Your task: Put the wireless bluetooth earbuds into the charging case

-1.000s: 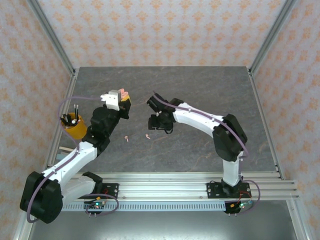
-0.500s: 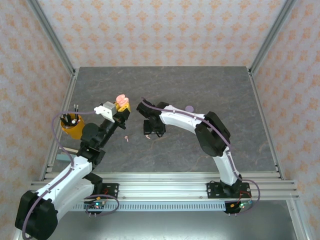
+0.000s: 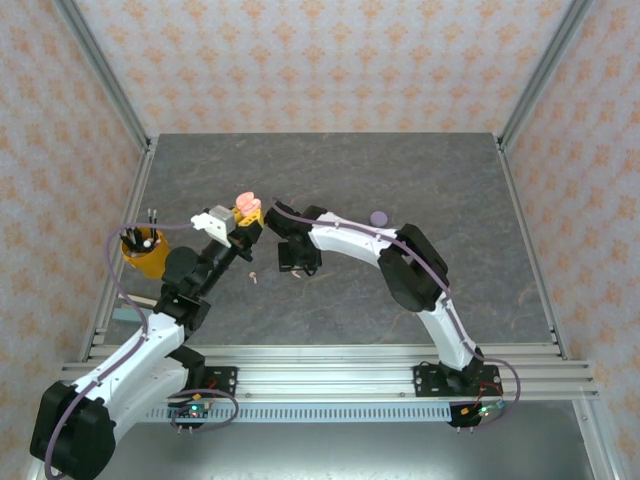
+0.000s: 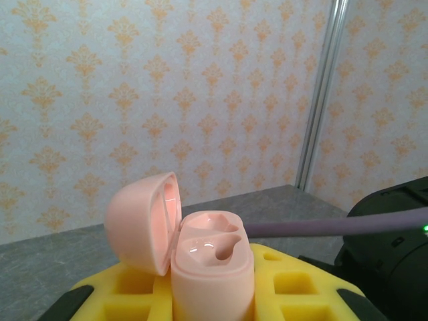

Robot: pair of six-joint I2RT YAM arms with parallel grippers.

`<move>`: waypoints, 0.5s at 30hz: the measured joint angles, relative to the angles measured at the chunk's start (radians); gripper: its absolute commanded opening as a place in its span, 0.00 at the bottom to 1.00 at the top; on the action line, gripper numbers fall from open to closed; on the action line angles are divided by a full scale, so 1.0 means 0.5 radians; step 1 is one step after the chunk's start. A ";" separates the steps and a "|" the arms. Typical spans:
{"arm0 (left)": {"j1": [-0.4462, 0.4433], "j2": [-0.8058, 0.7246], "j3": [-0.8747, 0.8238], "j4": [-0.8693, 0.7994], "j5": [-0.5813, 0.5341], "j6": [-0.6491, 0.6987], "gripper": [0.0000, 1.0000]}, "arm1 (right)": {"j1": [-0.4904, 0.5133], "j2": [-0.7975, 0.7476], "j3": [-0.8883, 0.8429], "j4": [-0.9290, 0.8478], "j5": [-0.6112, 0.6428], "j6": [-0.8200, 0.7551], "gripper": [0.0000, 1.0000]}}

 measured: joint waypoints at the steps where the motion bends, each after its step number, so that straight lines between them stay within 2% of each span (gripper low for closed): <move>1: 0.000 0.002 0.000 0.000 0.001 0.000 0.00 | 0.000 0.014 0.000 0.000 -0.001 0.000 0.46; 15: 0.000 0.015 0.002 -0.006 0.037 -0.001 0.00 | 0.000 0.069 0.047 -0.031 0.002 -0.007 0.38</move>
